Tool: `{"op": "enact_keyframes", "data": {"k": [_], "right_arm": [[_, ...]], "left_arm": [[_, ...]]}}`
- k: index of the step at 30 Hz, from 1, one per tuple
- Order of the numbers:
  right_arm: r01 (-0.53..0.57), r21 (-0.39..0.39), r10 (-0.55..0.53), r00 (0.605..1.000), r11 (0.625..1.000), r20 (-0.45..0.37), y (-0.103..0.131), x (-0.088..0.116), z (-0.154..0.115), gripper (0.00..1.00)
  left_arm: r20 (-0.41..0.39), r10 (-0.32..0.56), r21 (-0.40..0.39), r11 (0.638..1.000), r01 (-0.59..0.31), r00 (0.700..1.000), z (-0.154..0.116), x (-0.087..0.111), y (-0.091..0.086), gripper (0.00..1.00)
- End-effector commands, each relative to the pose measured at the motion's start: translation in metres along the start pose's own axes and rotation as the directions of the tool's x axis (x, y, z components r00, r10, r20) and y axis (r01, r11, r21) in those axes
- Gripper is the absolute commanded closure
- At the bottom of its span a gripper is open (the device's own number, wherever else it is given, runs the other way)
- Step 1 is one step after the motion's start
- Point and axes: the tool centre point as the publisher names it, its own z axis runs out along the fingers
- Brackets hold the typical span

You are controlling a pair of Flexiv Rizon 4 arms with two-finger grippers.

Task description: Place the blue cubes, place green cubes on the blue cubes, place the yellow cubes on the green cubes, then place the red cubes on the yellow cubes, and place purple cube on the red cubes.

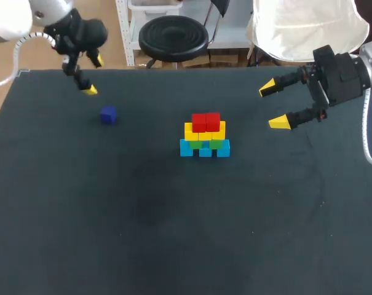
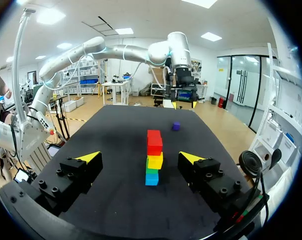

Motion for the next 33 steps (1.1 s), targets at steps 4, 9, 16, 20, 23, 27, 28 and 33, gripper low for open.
{"op": "enact_keyframes", "data": {"k": [4,9,16,20,23,27,28,33], "right_arm": [[0.001,0.002,-0.001,1.000,1.000,0.001,0.001,0.000,0.000,0.00],[0.001,0.002,-0.001,1.000,1.000,0.001,0.001,0.000,0.000,0.00],[0.001,0.002,-0.001,1.000,1.000,0.001,0.001,0.000,0.000,0.00],[0.001,0.002,-0.001,1.000,1.000,0.001,0.001,0.000,0.000,0.00],[0.001,0.002,-0.001,1.000,1.000,0.001,0.001,0.000,0.000,0.00],[0.001,0.002,-0.001,1.000,1.000,0.001,0.001,0.000,0.000,0.00],[0.001,0.002,-0.001,1.000,1.000,0.001,0.001,0.000,0.000,0.00],[0.001,0.002,-0.001,1.000,1.000,0.001,0.001,0.000,0.000,0.00]], "left_arm": [[-0.094,0.008,0.094,0.996,0.001,0.996,0.035,0.020,0.003,0.00],[-0.115,-0.021,0.133,0.990,0.037,0.993,0.049,0.028,-0.001,0.00],[-0.132,-0.023,0.159,0.986,0.044,0.991,0.068,0.030,-0.001,0.00],[-0.146,-0.006,0.174,0.984,0.032,0.989,0.074,0.027,0.000,0.00],[-0.149,0.006,0.174,0.985,0.020,0.989,0.074,0.023,0.000,0.00],[-0.146,0.011,0.173,0.985,0.015,0.989,0.076,0.020,-0.001,0.00],[-0.146,0.011,0.173,0.985,0.014,0.989,0.077,0.020,-0.001,0.00],[-0.168,-0.007,0.184,0.982,0.038,0.986,0.084,0.023,-0.002,0.00]]}}
